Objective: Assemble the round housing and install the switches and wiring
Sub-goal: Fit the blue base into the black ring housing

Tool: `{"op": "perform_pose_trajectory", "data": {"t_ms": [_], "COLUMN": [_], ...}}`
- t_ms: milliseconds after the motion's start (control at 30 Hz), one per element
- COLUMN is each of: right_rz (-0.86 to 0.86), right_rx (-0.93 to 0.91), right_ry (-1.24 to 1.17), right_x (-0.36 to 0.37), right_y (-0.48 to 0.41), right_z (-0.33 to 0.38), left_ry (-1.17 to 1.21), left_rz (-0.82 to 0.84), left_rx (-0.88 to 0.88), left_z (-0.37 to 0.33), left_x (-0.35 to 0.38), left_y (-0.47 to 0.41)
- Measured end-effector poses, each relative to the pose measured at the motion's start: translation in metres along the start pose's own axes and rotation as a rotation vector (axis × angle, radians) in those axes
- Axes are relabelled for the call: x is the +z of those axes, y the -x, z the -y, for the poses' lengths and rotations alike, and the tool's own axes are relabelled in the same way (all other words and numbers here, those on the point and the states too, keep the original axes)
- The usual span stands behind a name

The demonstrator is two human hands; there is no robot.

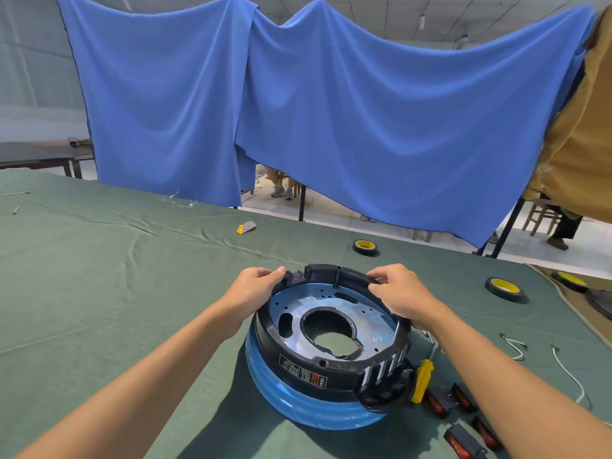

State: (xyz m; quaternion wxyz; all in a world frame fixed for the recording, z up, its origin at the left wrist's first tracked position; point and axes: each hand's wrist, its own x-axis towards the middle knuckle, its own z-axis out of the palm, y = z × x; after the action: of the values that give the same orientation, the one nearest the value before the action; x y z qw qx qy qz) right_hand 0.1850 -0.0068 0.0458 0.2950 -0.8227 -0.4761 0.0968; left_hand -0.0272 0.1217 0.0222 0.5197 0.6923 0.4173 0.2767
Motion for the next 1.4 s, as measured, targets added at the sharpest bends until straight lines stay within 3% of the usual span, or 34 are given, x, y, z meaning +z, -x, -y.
{"op": "perform_pose_trajectory", "data": {"t_ms": [900, 1267, 1400], "right_rz": [0.043, 0.092, -0.015], "right_rx": [-0.033, 0.039, 0.085], "right_ry": [0.004, -0.156, -0.238], "right_x": [0.003, -0.002, -0.003], "right_y": [0.003, 0.005, 0.014], "right_z": [0.003, 0.000, -0.008], "left_ry": [-0.116, -0.334, -0.475], "left_rz": [-0.045, -0.127, -0.135], "left_rx": [0.024, 0.057, 0.104], "left_z": [-0.003, -0.001, -0.007], "left_x": [-0.003, 0.006, 0.007], "left_y": [0.011, 0.008, 0.012]}}
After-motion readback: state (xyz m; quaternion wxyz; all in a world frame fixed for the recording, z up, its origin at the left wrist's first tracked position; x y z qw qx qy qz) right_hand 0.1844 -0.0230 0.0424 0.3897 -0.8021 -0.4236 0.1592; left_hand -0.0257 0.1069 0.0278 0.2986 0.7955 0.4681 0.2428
